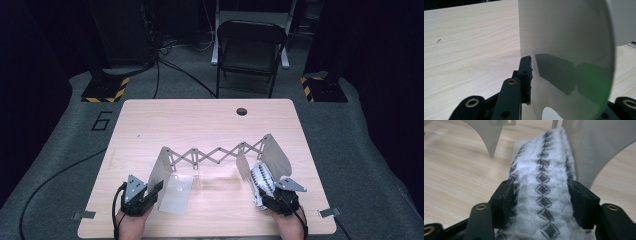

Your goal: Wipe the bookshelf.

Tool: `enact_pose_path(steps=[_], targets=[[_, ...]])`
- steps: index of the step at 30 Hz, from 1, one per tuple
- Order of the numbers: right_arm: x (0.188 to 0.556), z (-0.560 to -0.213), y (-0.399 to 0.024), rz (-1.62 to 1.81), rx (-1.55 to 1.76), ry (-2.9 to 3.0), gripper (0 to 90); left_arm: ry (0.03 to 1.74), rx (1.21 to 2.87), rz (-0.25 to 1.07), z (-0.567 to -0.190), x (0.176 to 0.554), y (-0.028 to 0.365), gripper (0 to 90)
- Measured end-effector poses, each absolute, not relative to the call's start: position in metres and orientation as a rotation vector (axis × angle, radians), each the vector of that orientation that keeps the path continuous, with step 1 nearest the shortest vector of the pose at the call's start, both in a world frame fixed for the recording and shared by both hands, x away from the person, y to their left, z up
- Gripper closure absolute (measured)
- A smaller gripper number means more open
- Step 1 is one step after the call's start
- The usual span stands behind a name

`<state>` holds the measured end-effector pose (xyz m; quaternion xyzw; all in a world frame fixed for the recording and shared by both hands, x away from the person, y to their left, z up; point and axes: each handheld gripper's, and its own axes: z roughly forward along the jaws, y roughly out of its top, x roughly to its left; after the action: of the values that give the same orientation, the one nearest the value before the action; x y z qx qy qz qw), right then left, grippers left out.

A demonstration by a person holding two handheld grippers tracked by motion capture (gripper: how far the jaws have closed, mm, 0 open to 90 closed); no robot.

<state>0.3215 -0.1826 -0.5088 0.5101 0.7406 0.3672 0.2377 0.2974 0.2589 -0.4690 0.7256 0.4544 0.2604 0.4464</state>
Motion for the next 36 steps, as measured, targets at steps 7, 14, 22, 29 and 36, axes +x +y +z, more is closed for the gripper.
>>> enact_pose_path(steps=[7, 14, 22, 29, 36], targets=[[0.313, -0.5, -0.175, 0.999, 1.292, 2.003, 56.0, 1.13, 1.812, 0.657, -0.47, 0.299, 0.256, 77.1], [0.341, -0.515, -0.159, 0.92, 1.342, 2.057, 65.7, 1.147, 1.795, 0.65, -0.471, 0.301, 0.259, 80.6], [0.351, -0.517, -0.152, 0.939, 1.362, 2.052, 64.6, 1.144, 1.785, 0.654, -0.472, 0.3, 0.258, 80.1], [0.335, -0.516, -0.172, 0.943, 1.336, 2.103, 64.7, 1.144, 1.809, 0.642, -0.473, 0.301, 0.259, 79.8], [0.346, -0.516, -0.164, 0.929, 1.35, 2.089, 63.5, 1.149, 1.801, 0.639, -0.474, 0.302, 0.258, 80.3]])
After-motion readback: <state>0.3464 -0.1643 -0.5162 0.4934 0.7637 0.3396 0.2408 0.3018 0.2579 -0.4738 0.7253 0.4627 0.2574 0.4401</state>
